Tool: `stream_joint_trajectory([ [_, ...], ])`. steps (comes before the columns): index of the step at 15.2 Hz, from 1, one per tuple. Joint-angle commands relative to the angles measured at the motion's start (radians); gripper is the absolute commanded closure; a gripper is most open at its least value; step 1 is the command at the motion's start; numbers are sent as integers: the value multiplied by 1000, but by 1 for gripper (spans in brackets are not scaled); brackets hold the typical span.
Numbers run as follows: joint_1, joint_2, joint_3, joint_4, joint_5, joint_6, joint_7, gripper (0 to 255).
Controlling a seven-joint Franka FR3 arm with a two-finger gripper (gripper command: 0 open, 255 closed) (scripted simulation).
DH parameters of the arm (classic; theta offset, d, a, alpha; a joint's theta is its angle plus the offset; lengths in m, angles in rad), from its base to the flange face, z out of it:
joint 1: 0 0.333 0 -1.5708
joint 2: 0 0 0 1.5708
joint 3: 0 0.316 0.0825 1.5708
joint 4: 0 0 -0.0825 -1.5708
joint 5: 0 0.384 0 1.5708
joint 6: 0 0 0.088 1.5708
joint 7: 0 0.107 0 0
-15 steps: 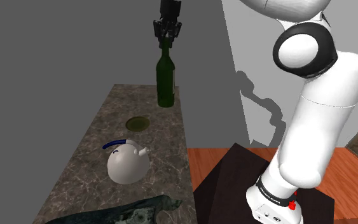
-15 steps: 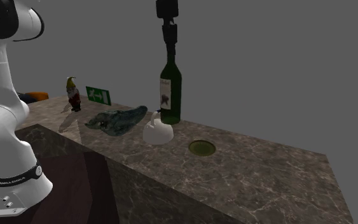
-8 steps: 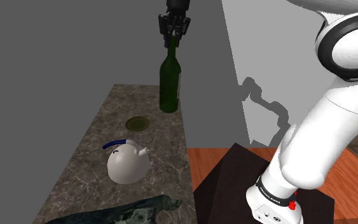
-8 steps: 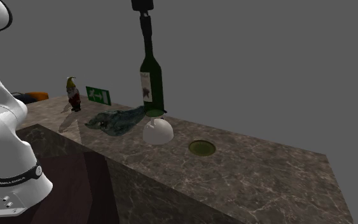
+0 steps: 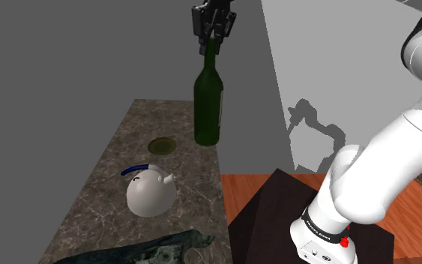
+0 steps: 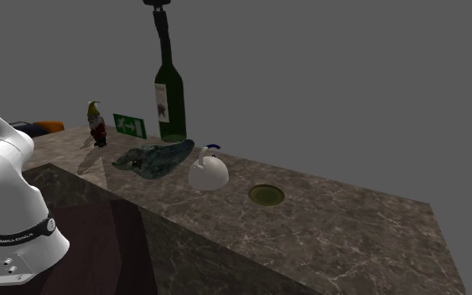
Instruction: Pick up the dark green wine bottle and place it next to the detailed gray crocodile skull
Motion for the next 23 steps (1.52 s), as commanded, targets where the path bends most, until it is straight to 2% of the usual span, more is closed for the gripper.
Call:
stream_joint_trajectory([
  [1, 10, -41, 17, -17, 5, -23, 30, 255],
  [12, 72, -177, 159, 1, 61, -160, 251, 255],
  [18, 98, -195, 256, 80, 99, -243, 394, 255],
  [23, 113, -175, 356, 188, 128, -315, 532, 255],
])
